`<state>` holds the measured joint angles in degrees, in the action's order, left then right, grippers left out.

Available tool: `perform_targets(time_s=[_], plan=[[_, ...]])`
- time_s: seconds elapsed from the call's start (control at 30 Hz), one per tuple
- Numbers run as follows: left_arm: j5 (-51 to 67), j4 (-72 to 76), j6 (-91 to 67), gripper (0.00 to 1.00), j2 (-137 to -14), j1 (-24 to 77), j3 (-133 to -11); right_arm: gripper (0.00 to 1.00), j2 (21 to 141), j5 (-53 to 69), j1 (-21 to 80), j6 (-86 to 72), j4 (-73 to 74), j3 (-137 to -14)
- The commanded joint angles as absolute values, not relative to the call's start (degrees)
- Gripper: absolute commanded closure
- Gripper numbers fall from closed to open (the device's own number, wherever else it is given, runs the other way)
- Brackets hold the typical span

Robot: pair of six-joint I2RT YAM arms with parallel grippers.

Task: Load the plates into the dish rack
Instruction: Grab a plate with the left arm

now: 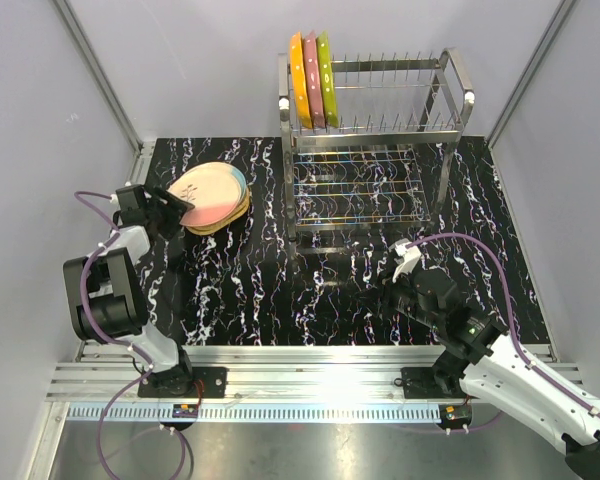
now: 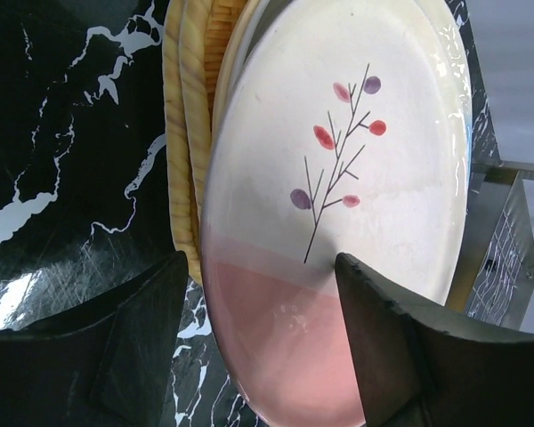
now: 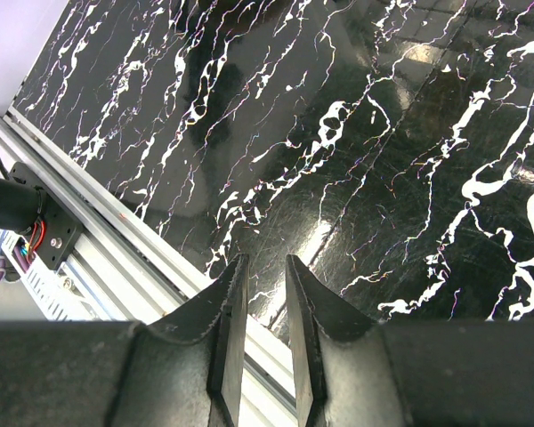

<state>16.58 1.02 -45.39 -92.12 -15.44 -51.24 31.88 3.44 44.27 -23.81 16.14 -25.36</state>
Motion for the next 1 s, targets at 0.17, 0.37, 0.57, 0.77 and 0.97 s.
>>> perform_targets(time_s=[0.17, 0.37, 0.57, 0.77, 0.97], plan=[[18.4, 6.0, -47.1, 0.38, -93.1, -15.7, -50.3, 0.70, 31.6, 1.4, 44.9, -24.2, 14.0, -25.5], [17.1, 4.0, -46.8, 0.40, -91.0, -15.8, -49.9, 0.70, 31.6, 1.4, 44.9, -24.3, 14.0, -25.3], [15.7, 1.8, -46.0, 0.45, -88.6, -15.8, -50.3, 0.70, 31.3, 1.6, 44.9, -24.3, 14.1, -25.4], [14.9, 1.0, -45.8, 0.54, -86.4, -15.9, -50.5, 0.70, 31.0, 1.6, 44.9, -24.3, 14.2, -25.4], [14.1, -1.4, -45.3, 0.58, -84.4, -16.0, -52.2, 0.70, 30.9, 1.5, 44.9, -24.3, 14.2, -25.4]])
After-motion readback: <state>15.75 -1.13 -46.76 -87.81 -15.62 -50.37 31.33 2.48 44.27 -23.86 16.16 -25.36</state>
